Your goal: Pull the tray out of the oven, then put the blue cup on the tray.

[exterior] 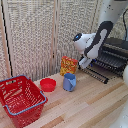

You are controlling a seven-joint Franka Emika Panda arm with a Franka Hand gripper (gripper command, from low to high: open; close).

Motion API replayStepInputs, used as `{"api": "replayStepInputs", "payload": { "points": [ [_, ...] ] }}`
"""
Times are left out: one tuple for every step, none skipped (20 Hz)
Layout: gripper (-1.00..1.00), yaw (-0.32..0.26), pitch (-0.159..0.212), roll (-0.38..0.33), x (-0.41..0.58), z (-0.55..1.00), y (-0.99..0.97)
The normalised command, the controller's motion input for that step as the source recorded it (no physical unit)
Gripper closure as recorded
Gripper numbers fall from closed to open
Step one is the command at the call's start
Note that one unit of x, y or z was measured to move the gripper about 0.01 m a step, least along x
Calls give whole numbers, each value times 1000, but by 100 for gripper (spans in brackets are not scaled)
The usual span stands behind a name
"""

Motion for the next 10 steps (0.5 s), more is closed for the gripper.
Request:
{"api": "replayStepInputs", "payload": {
  "points": [
    [-100,-68,-15,67,100,946,-111],
    [-100,-65,0,70,66,969,-111],
    [-100,-41,0,64,94,997,-131],
    [-100,-35,0,49,109,1000,-163],
    [-100,-14,0,47,166,1000,-180],
    [-100,0,0,55,214,1000,-183],
    [-100,0,0,56,191,1000,-129],
    [-100,0,0,43,154,1000,-97],
    [-100,0,0,18,109,1000,-20],
    [-100,0,0,0,126,1000,0]
  ]
}}
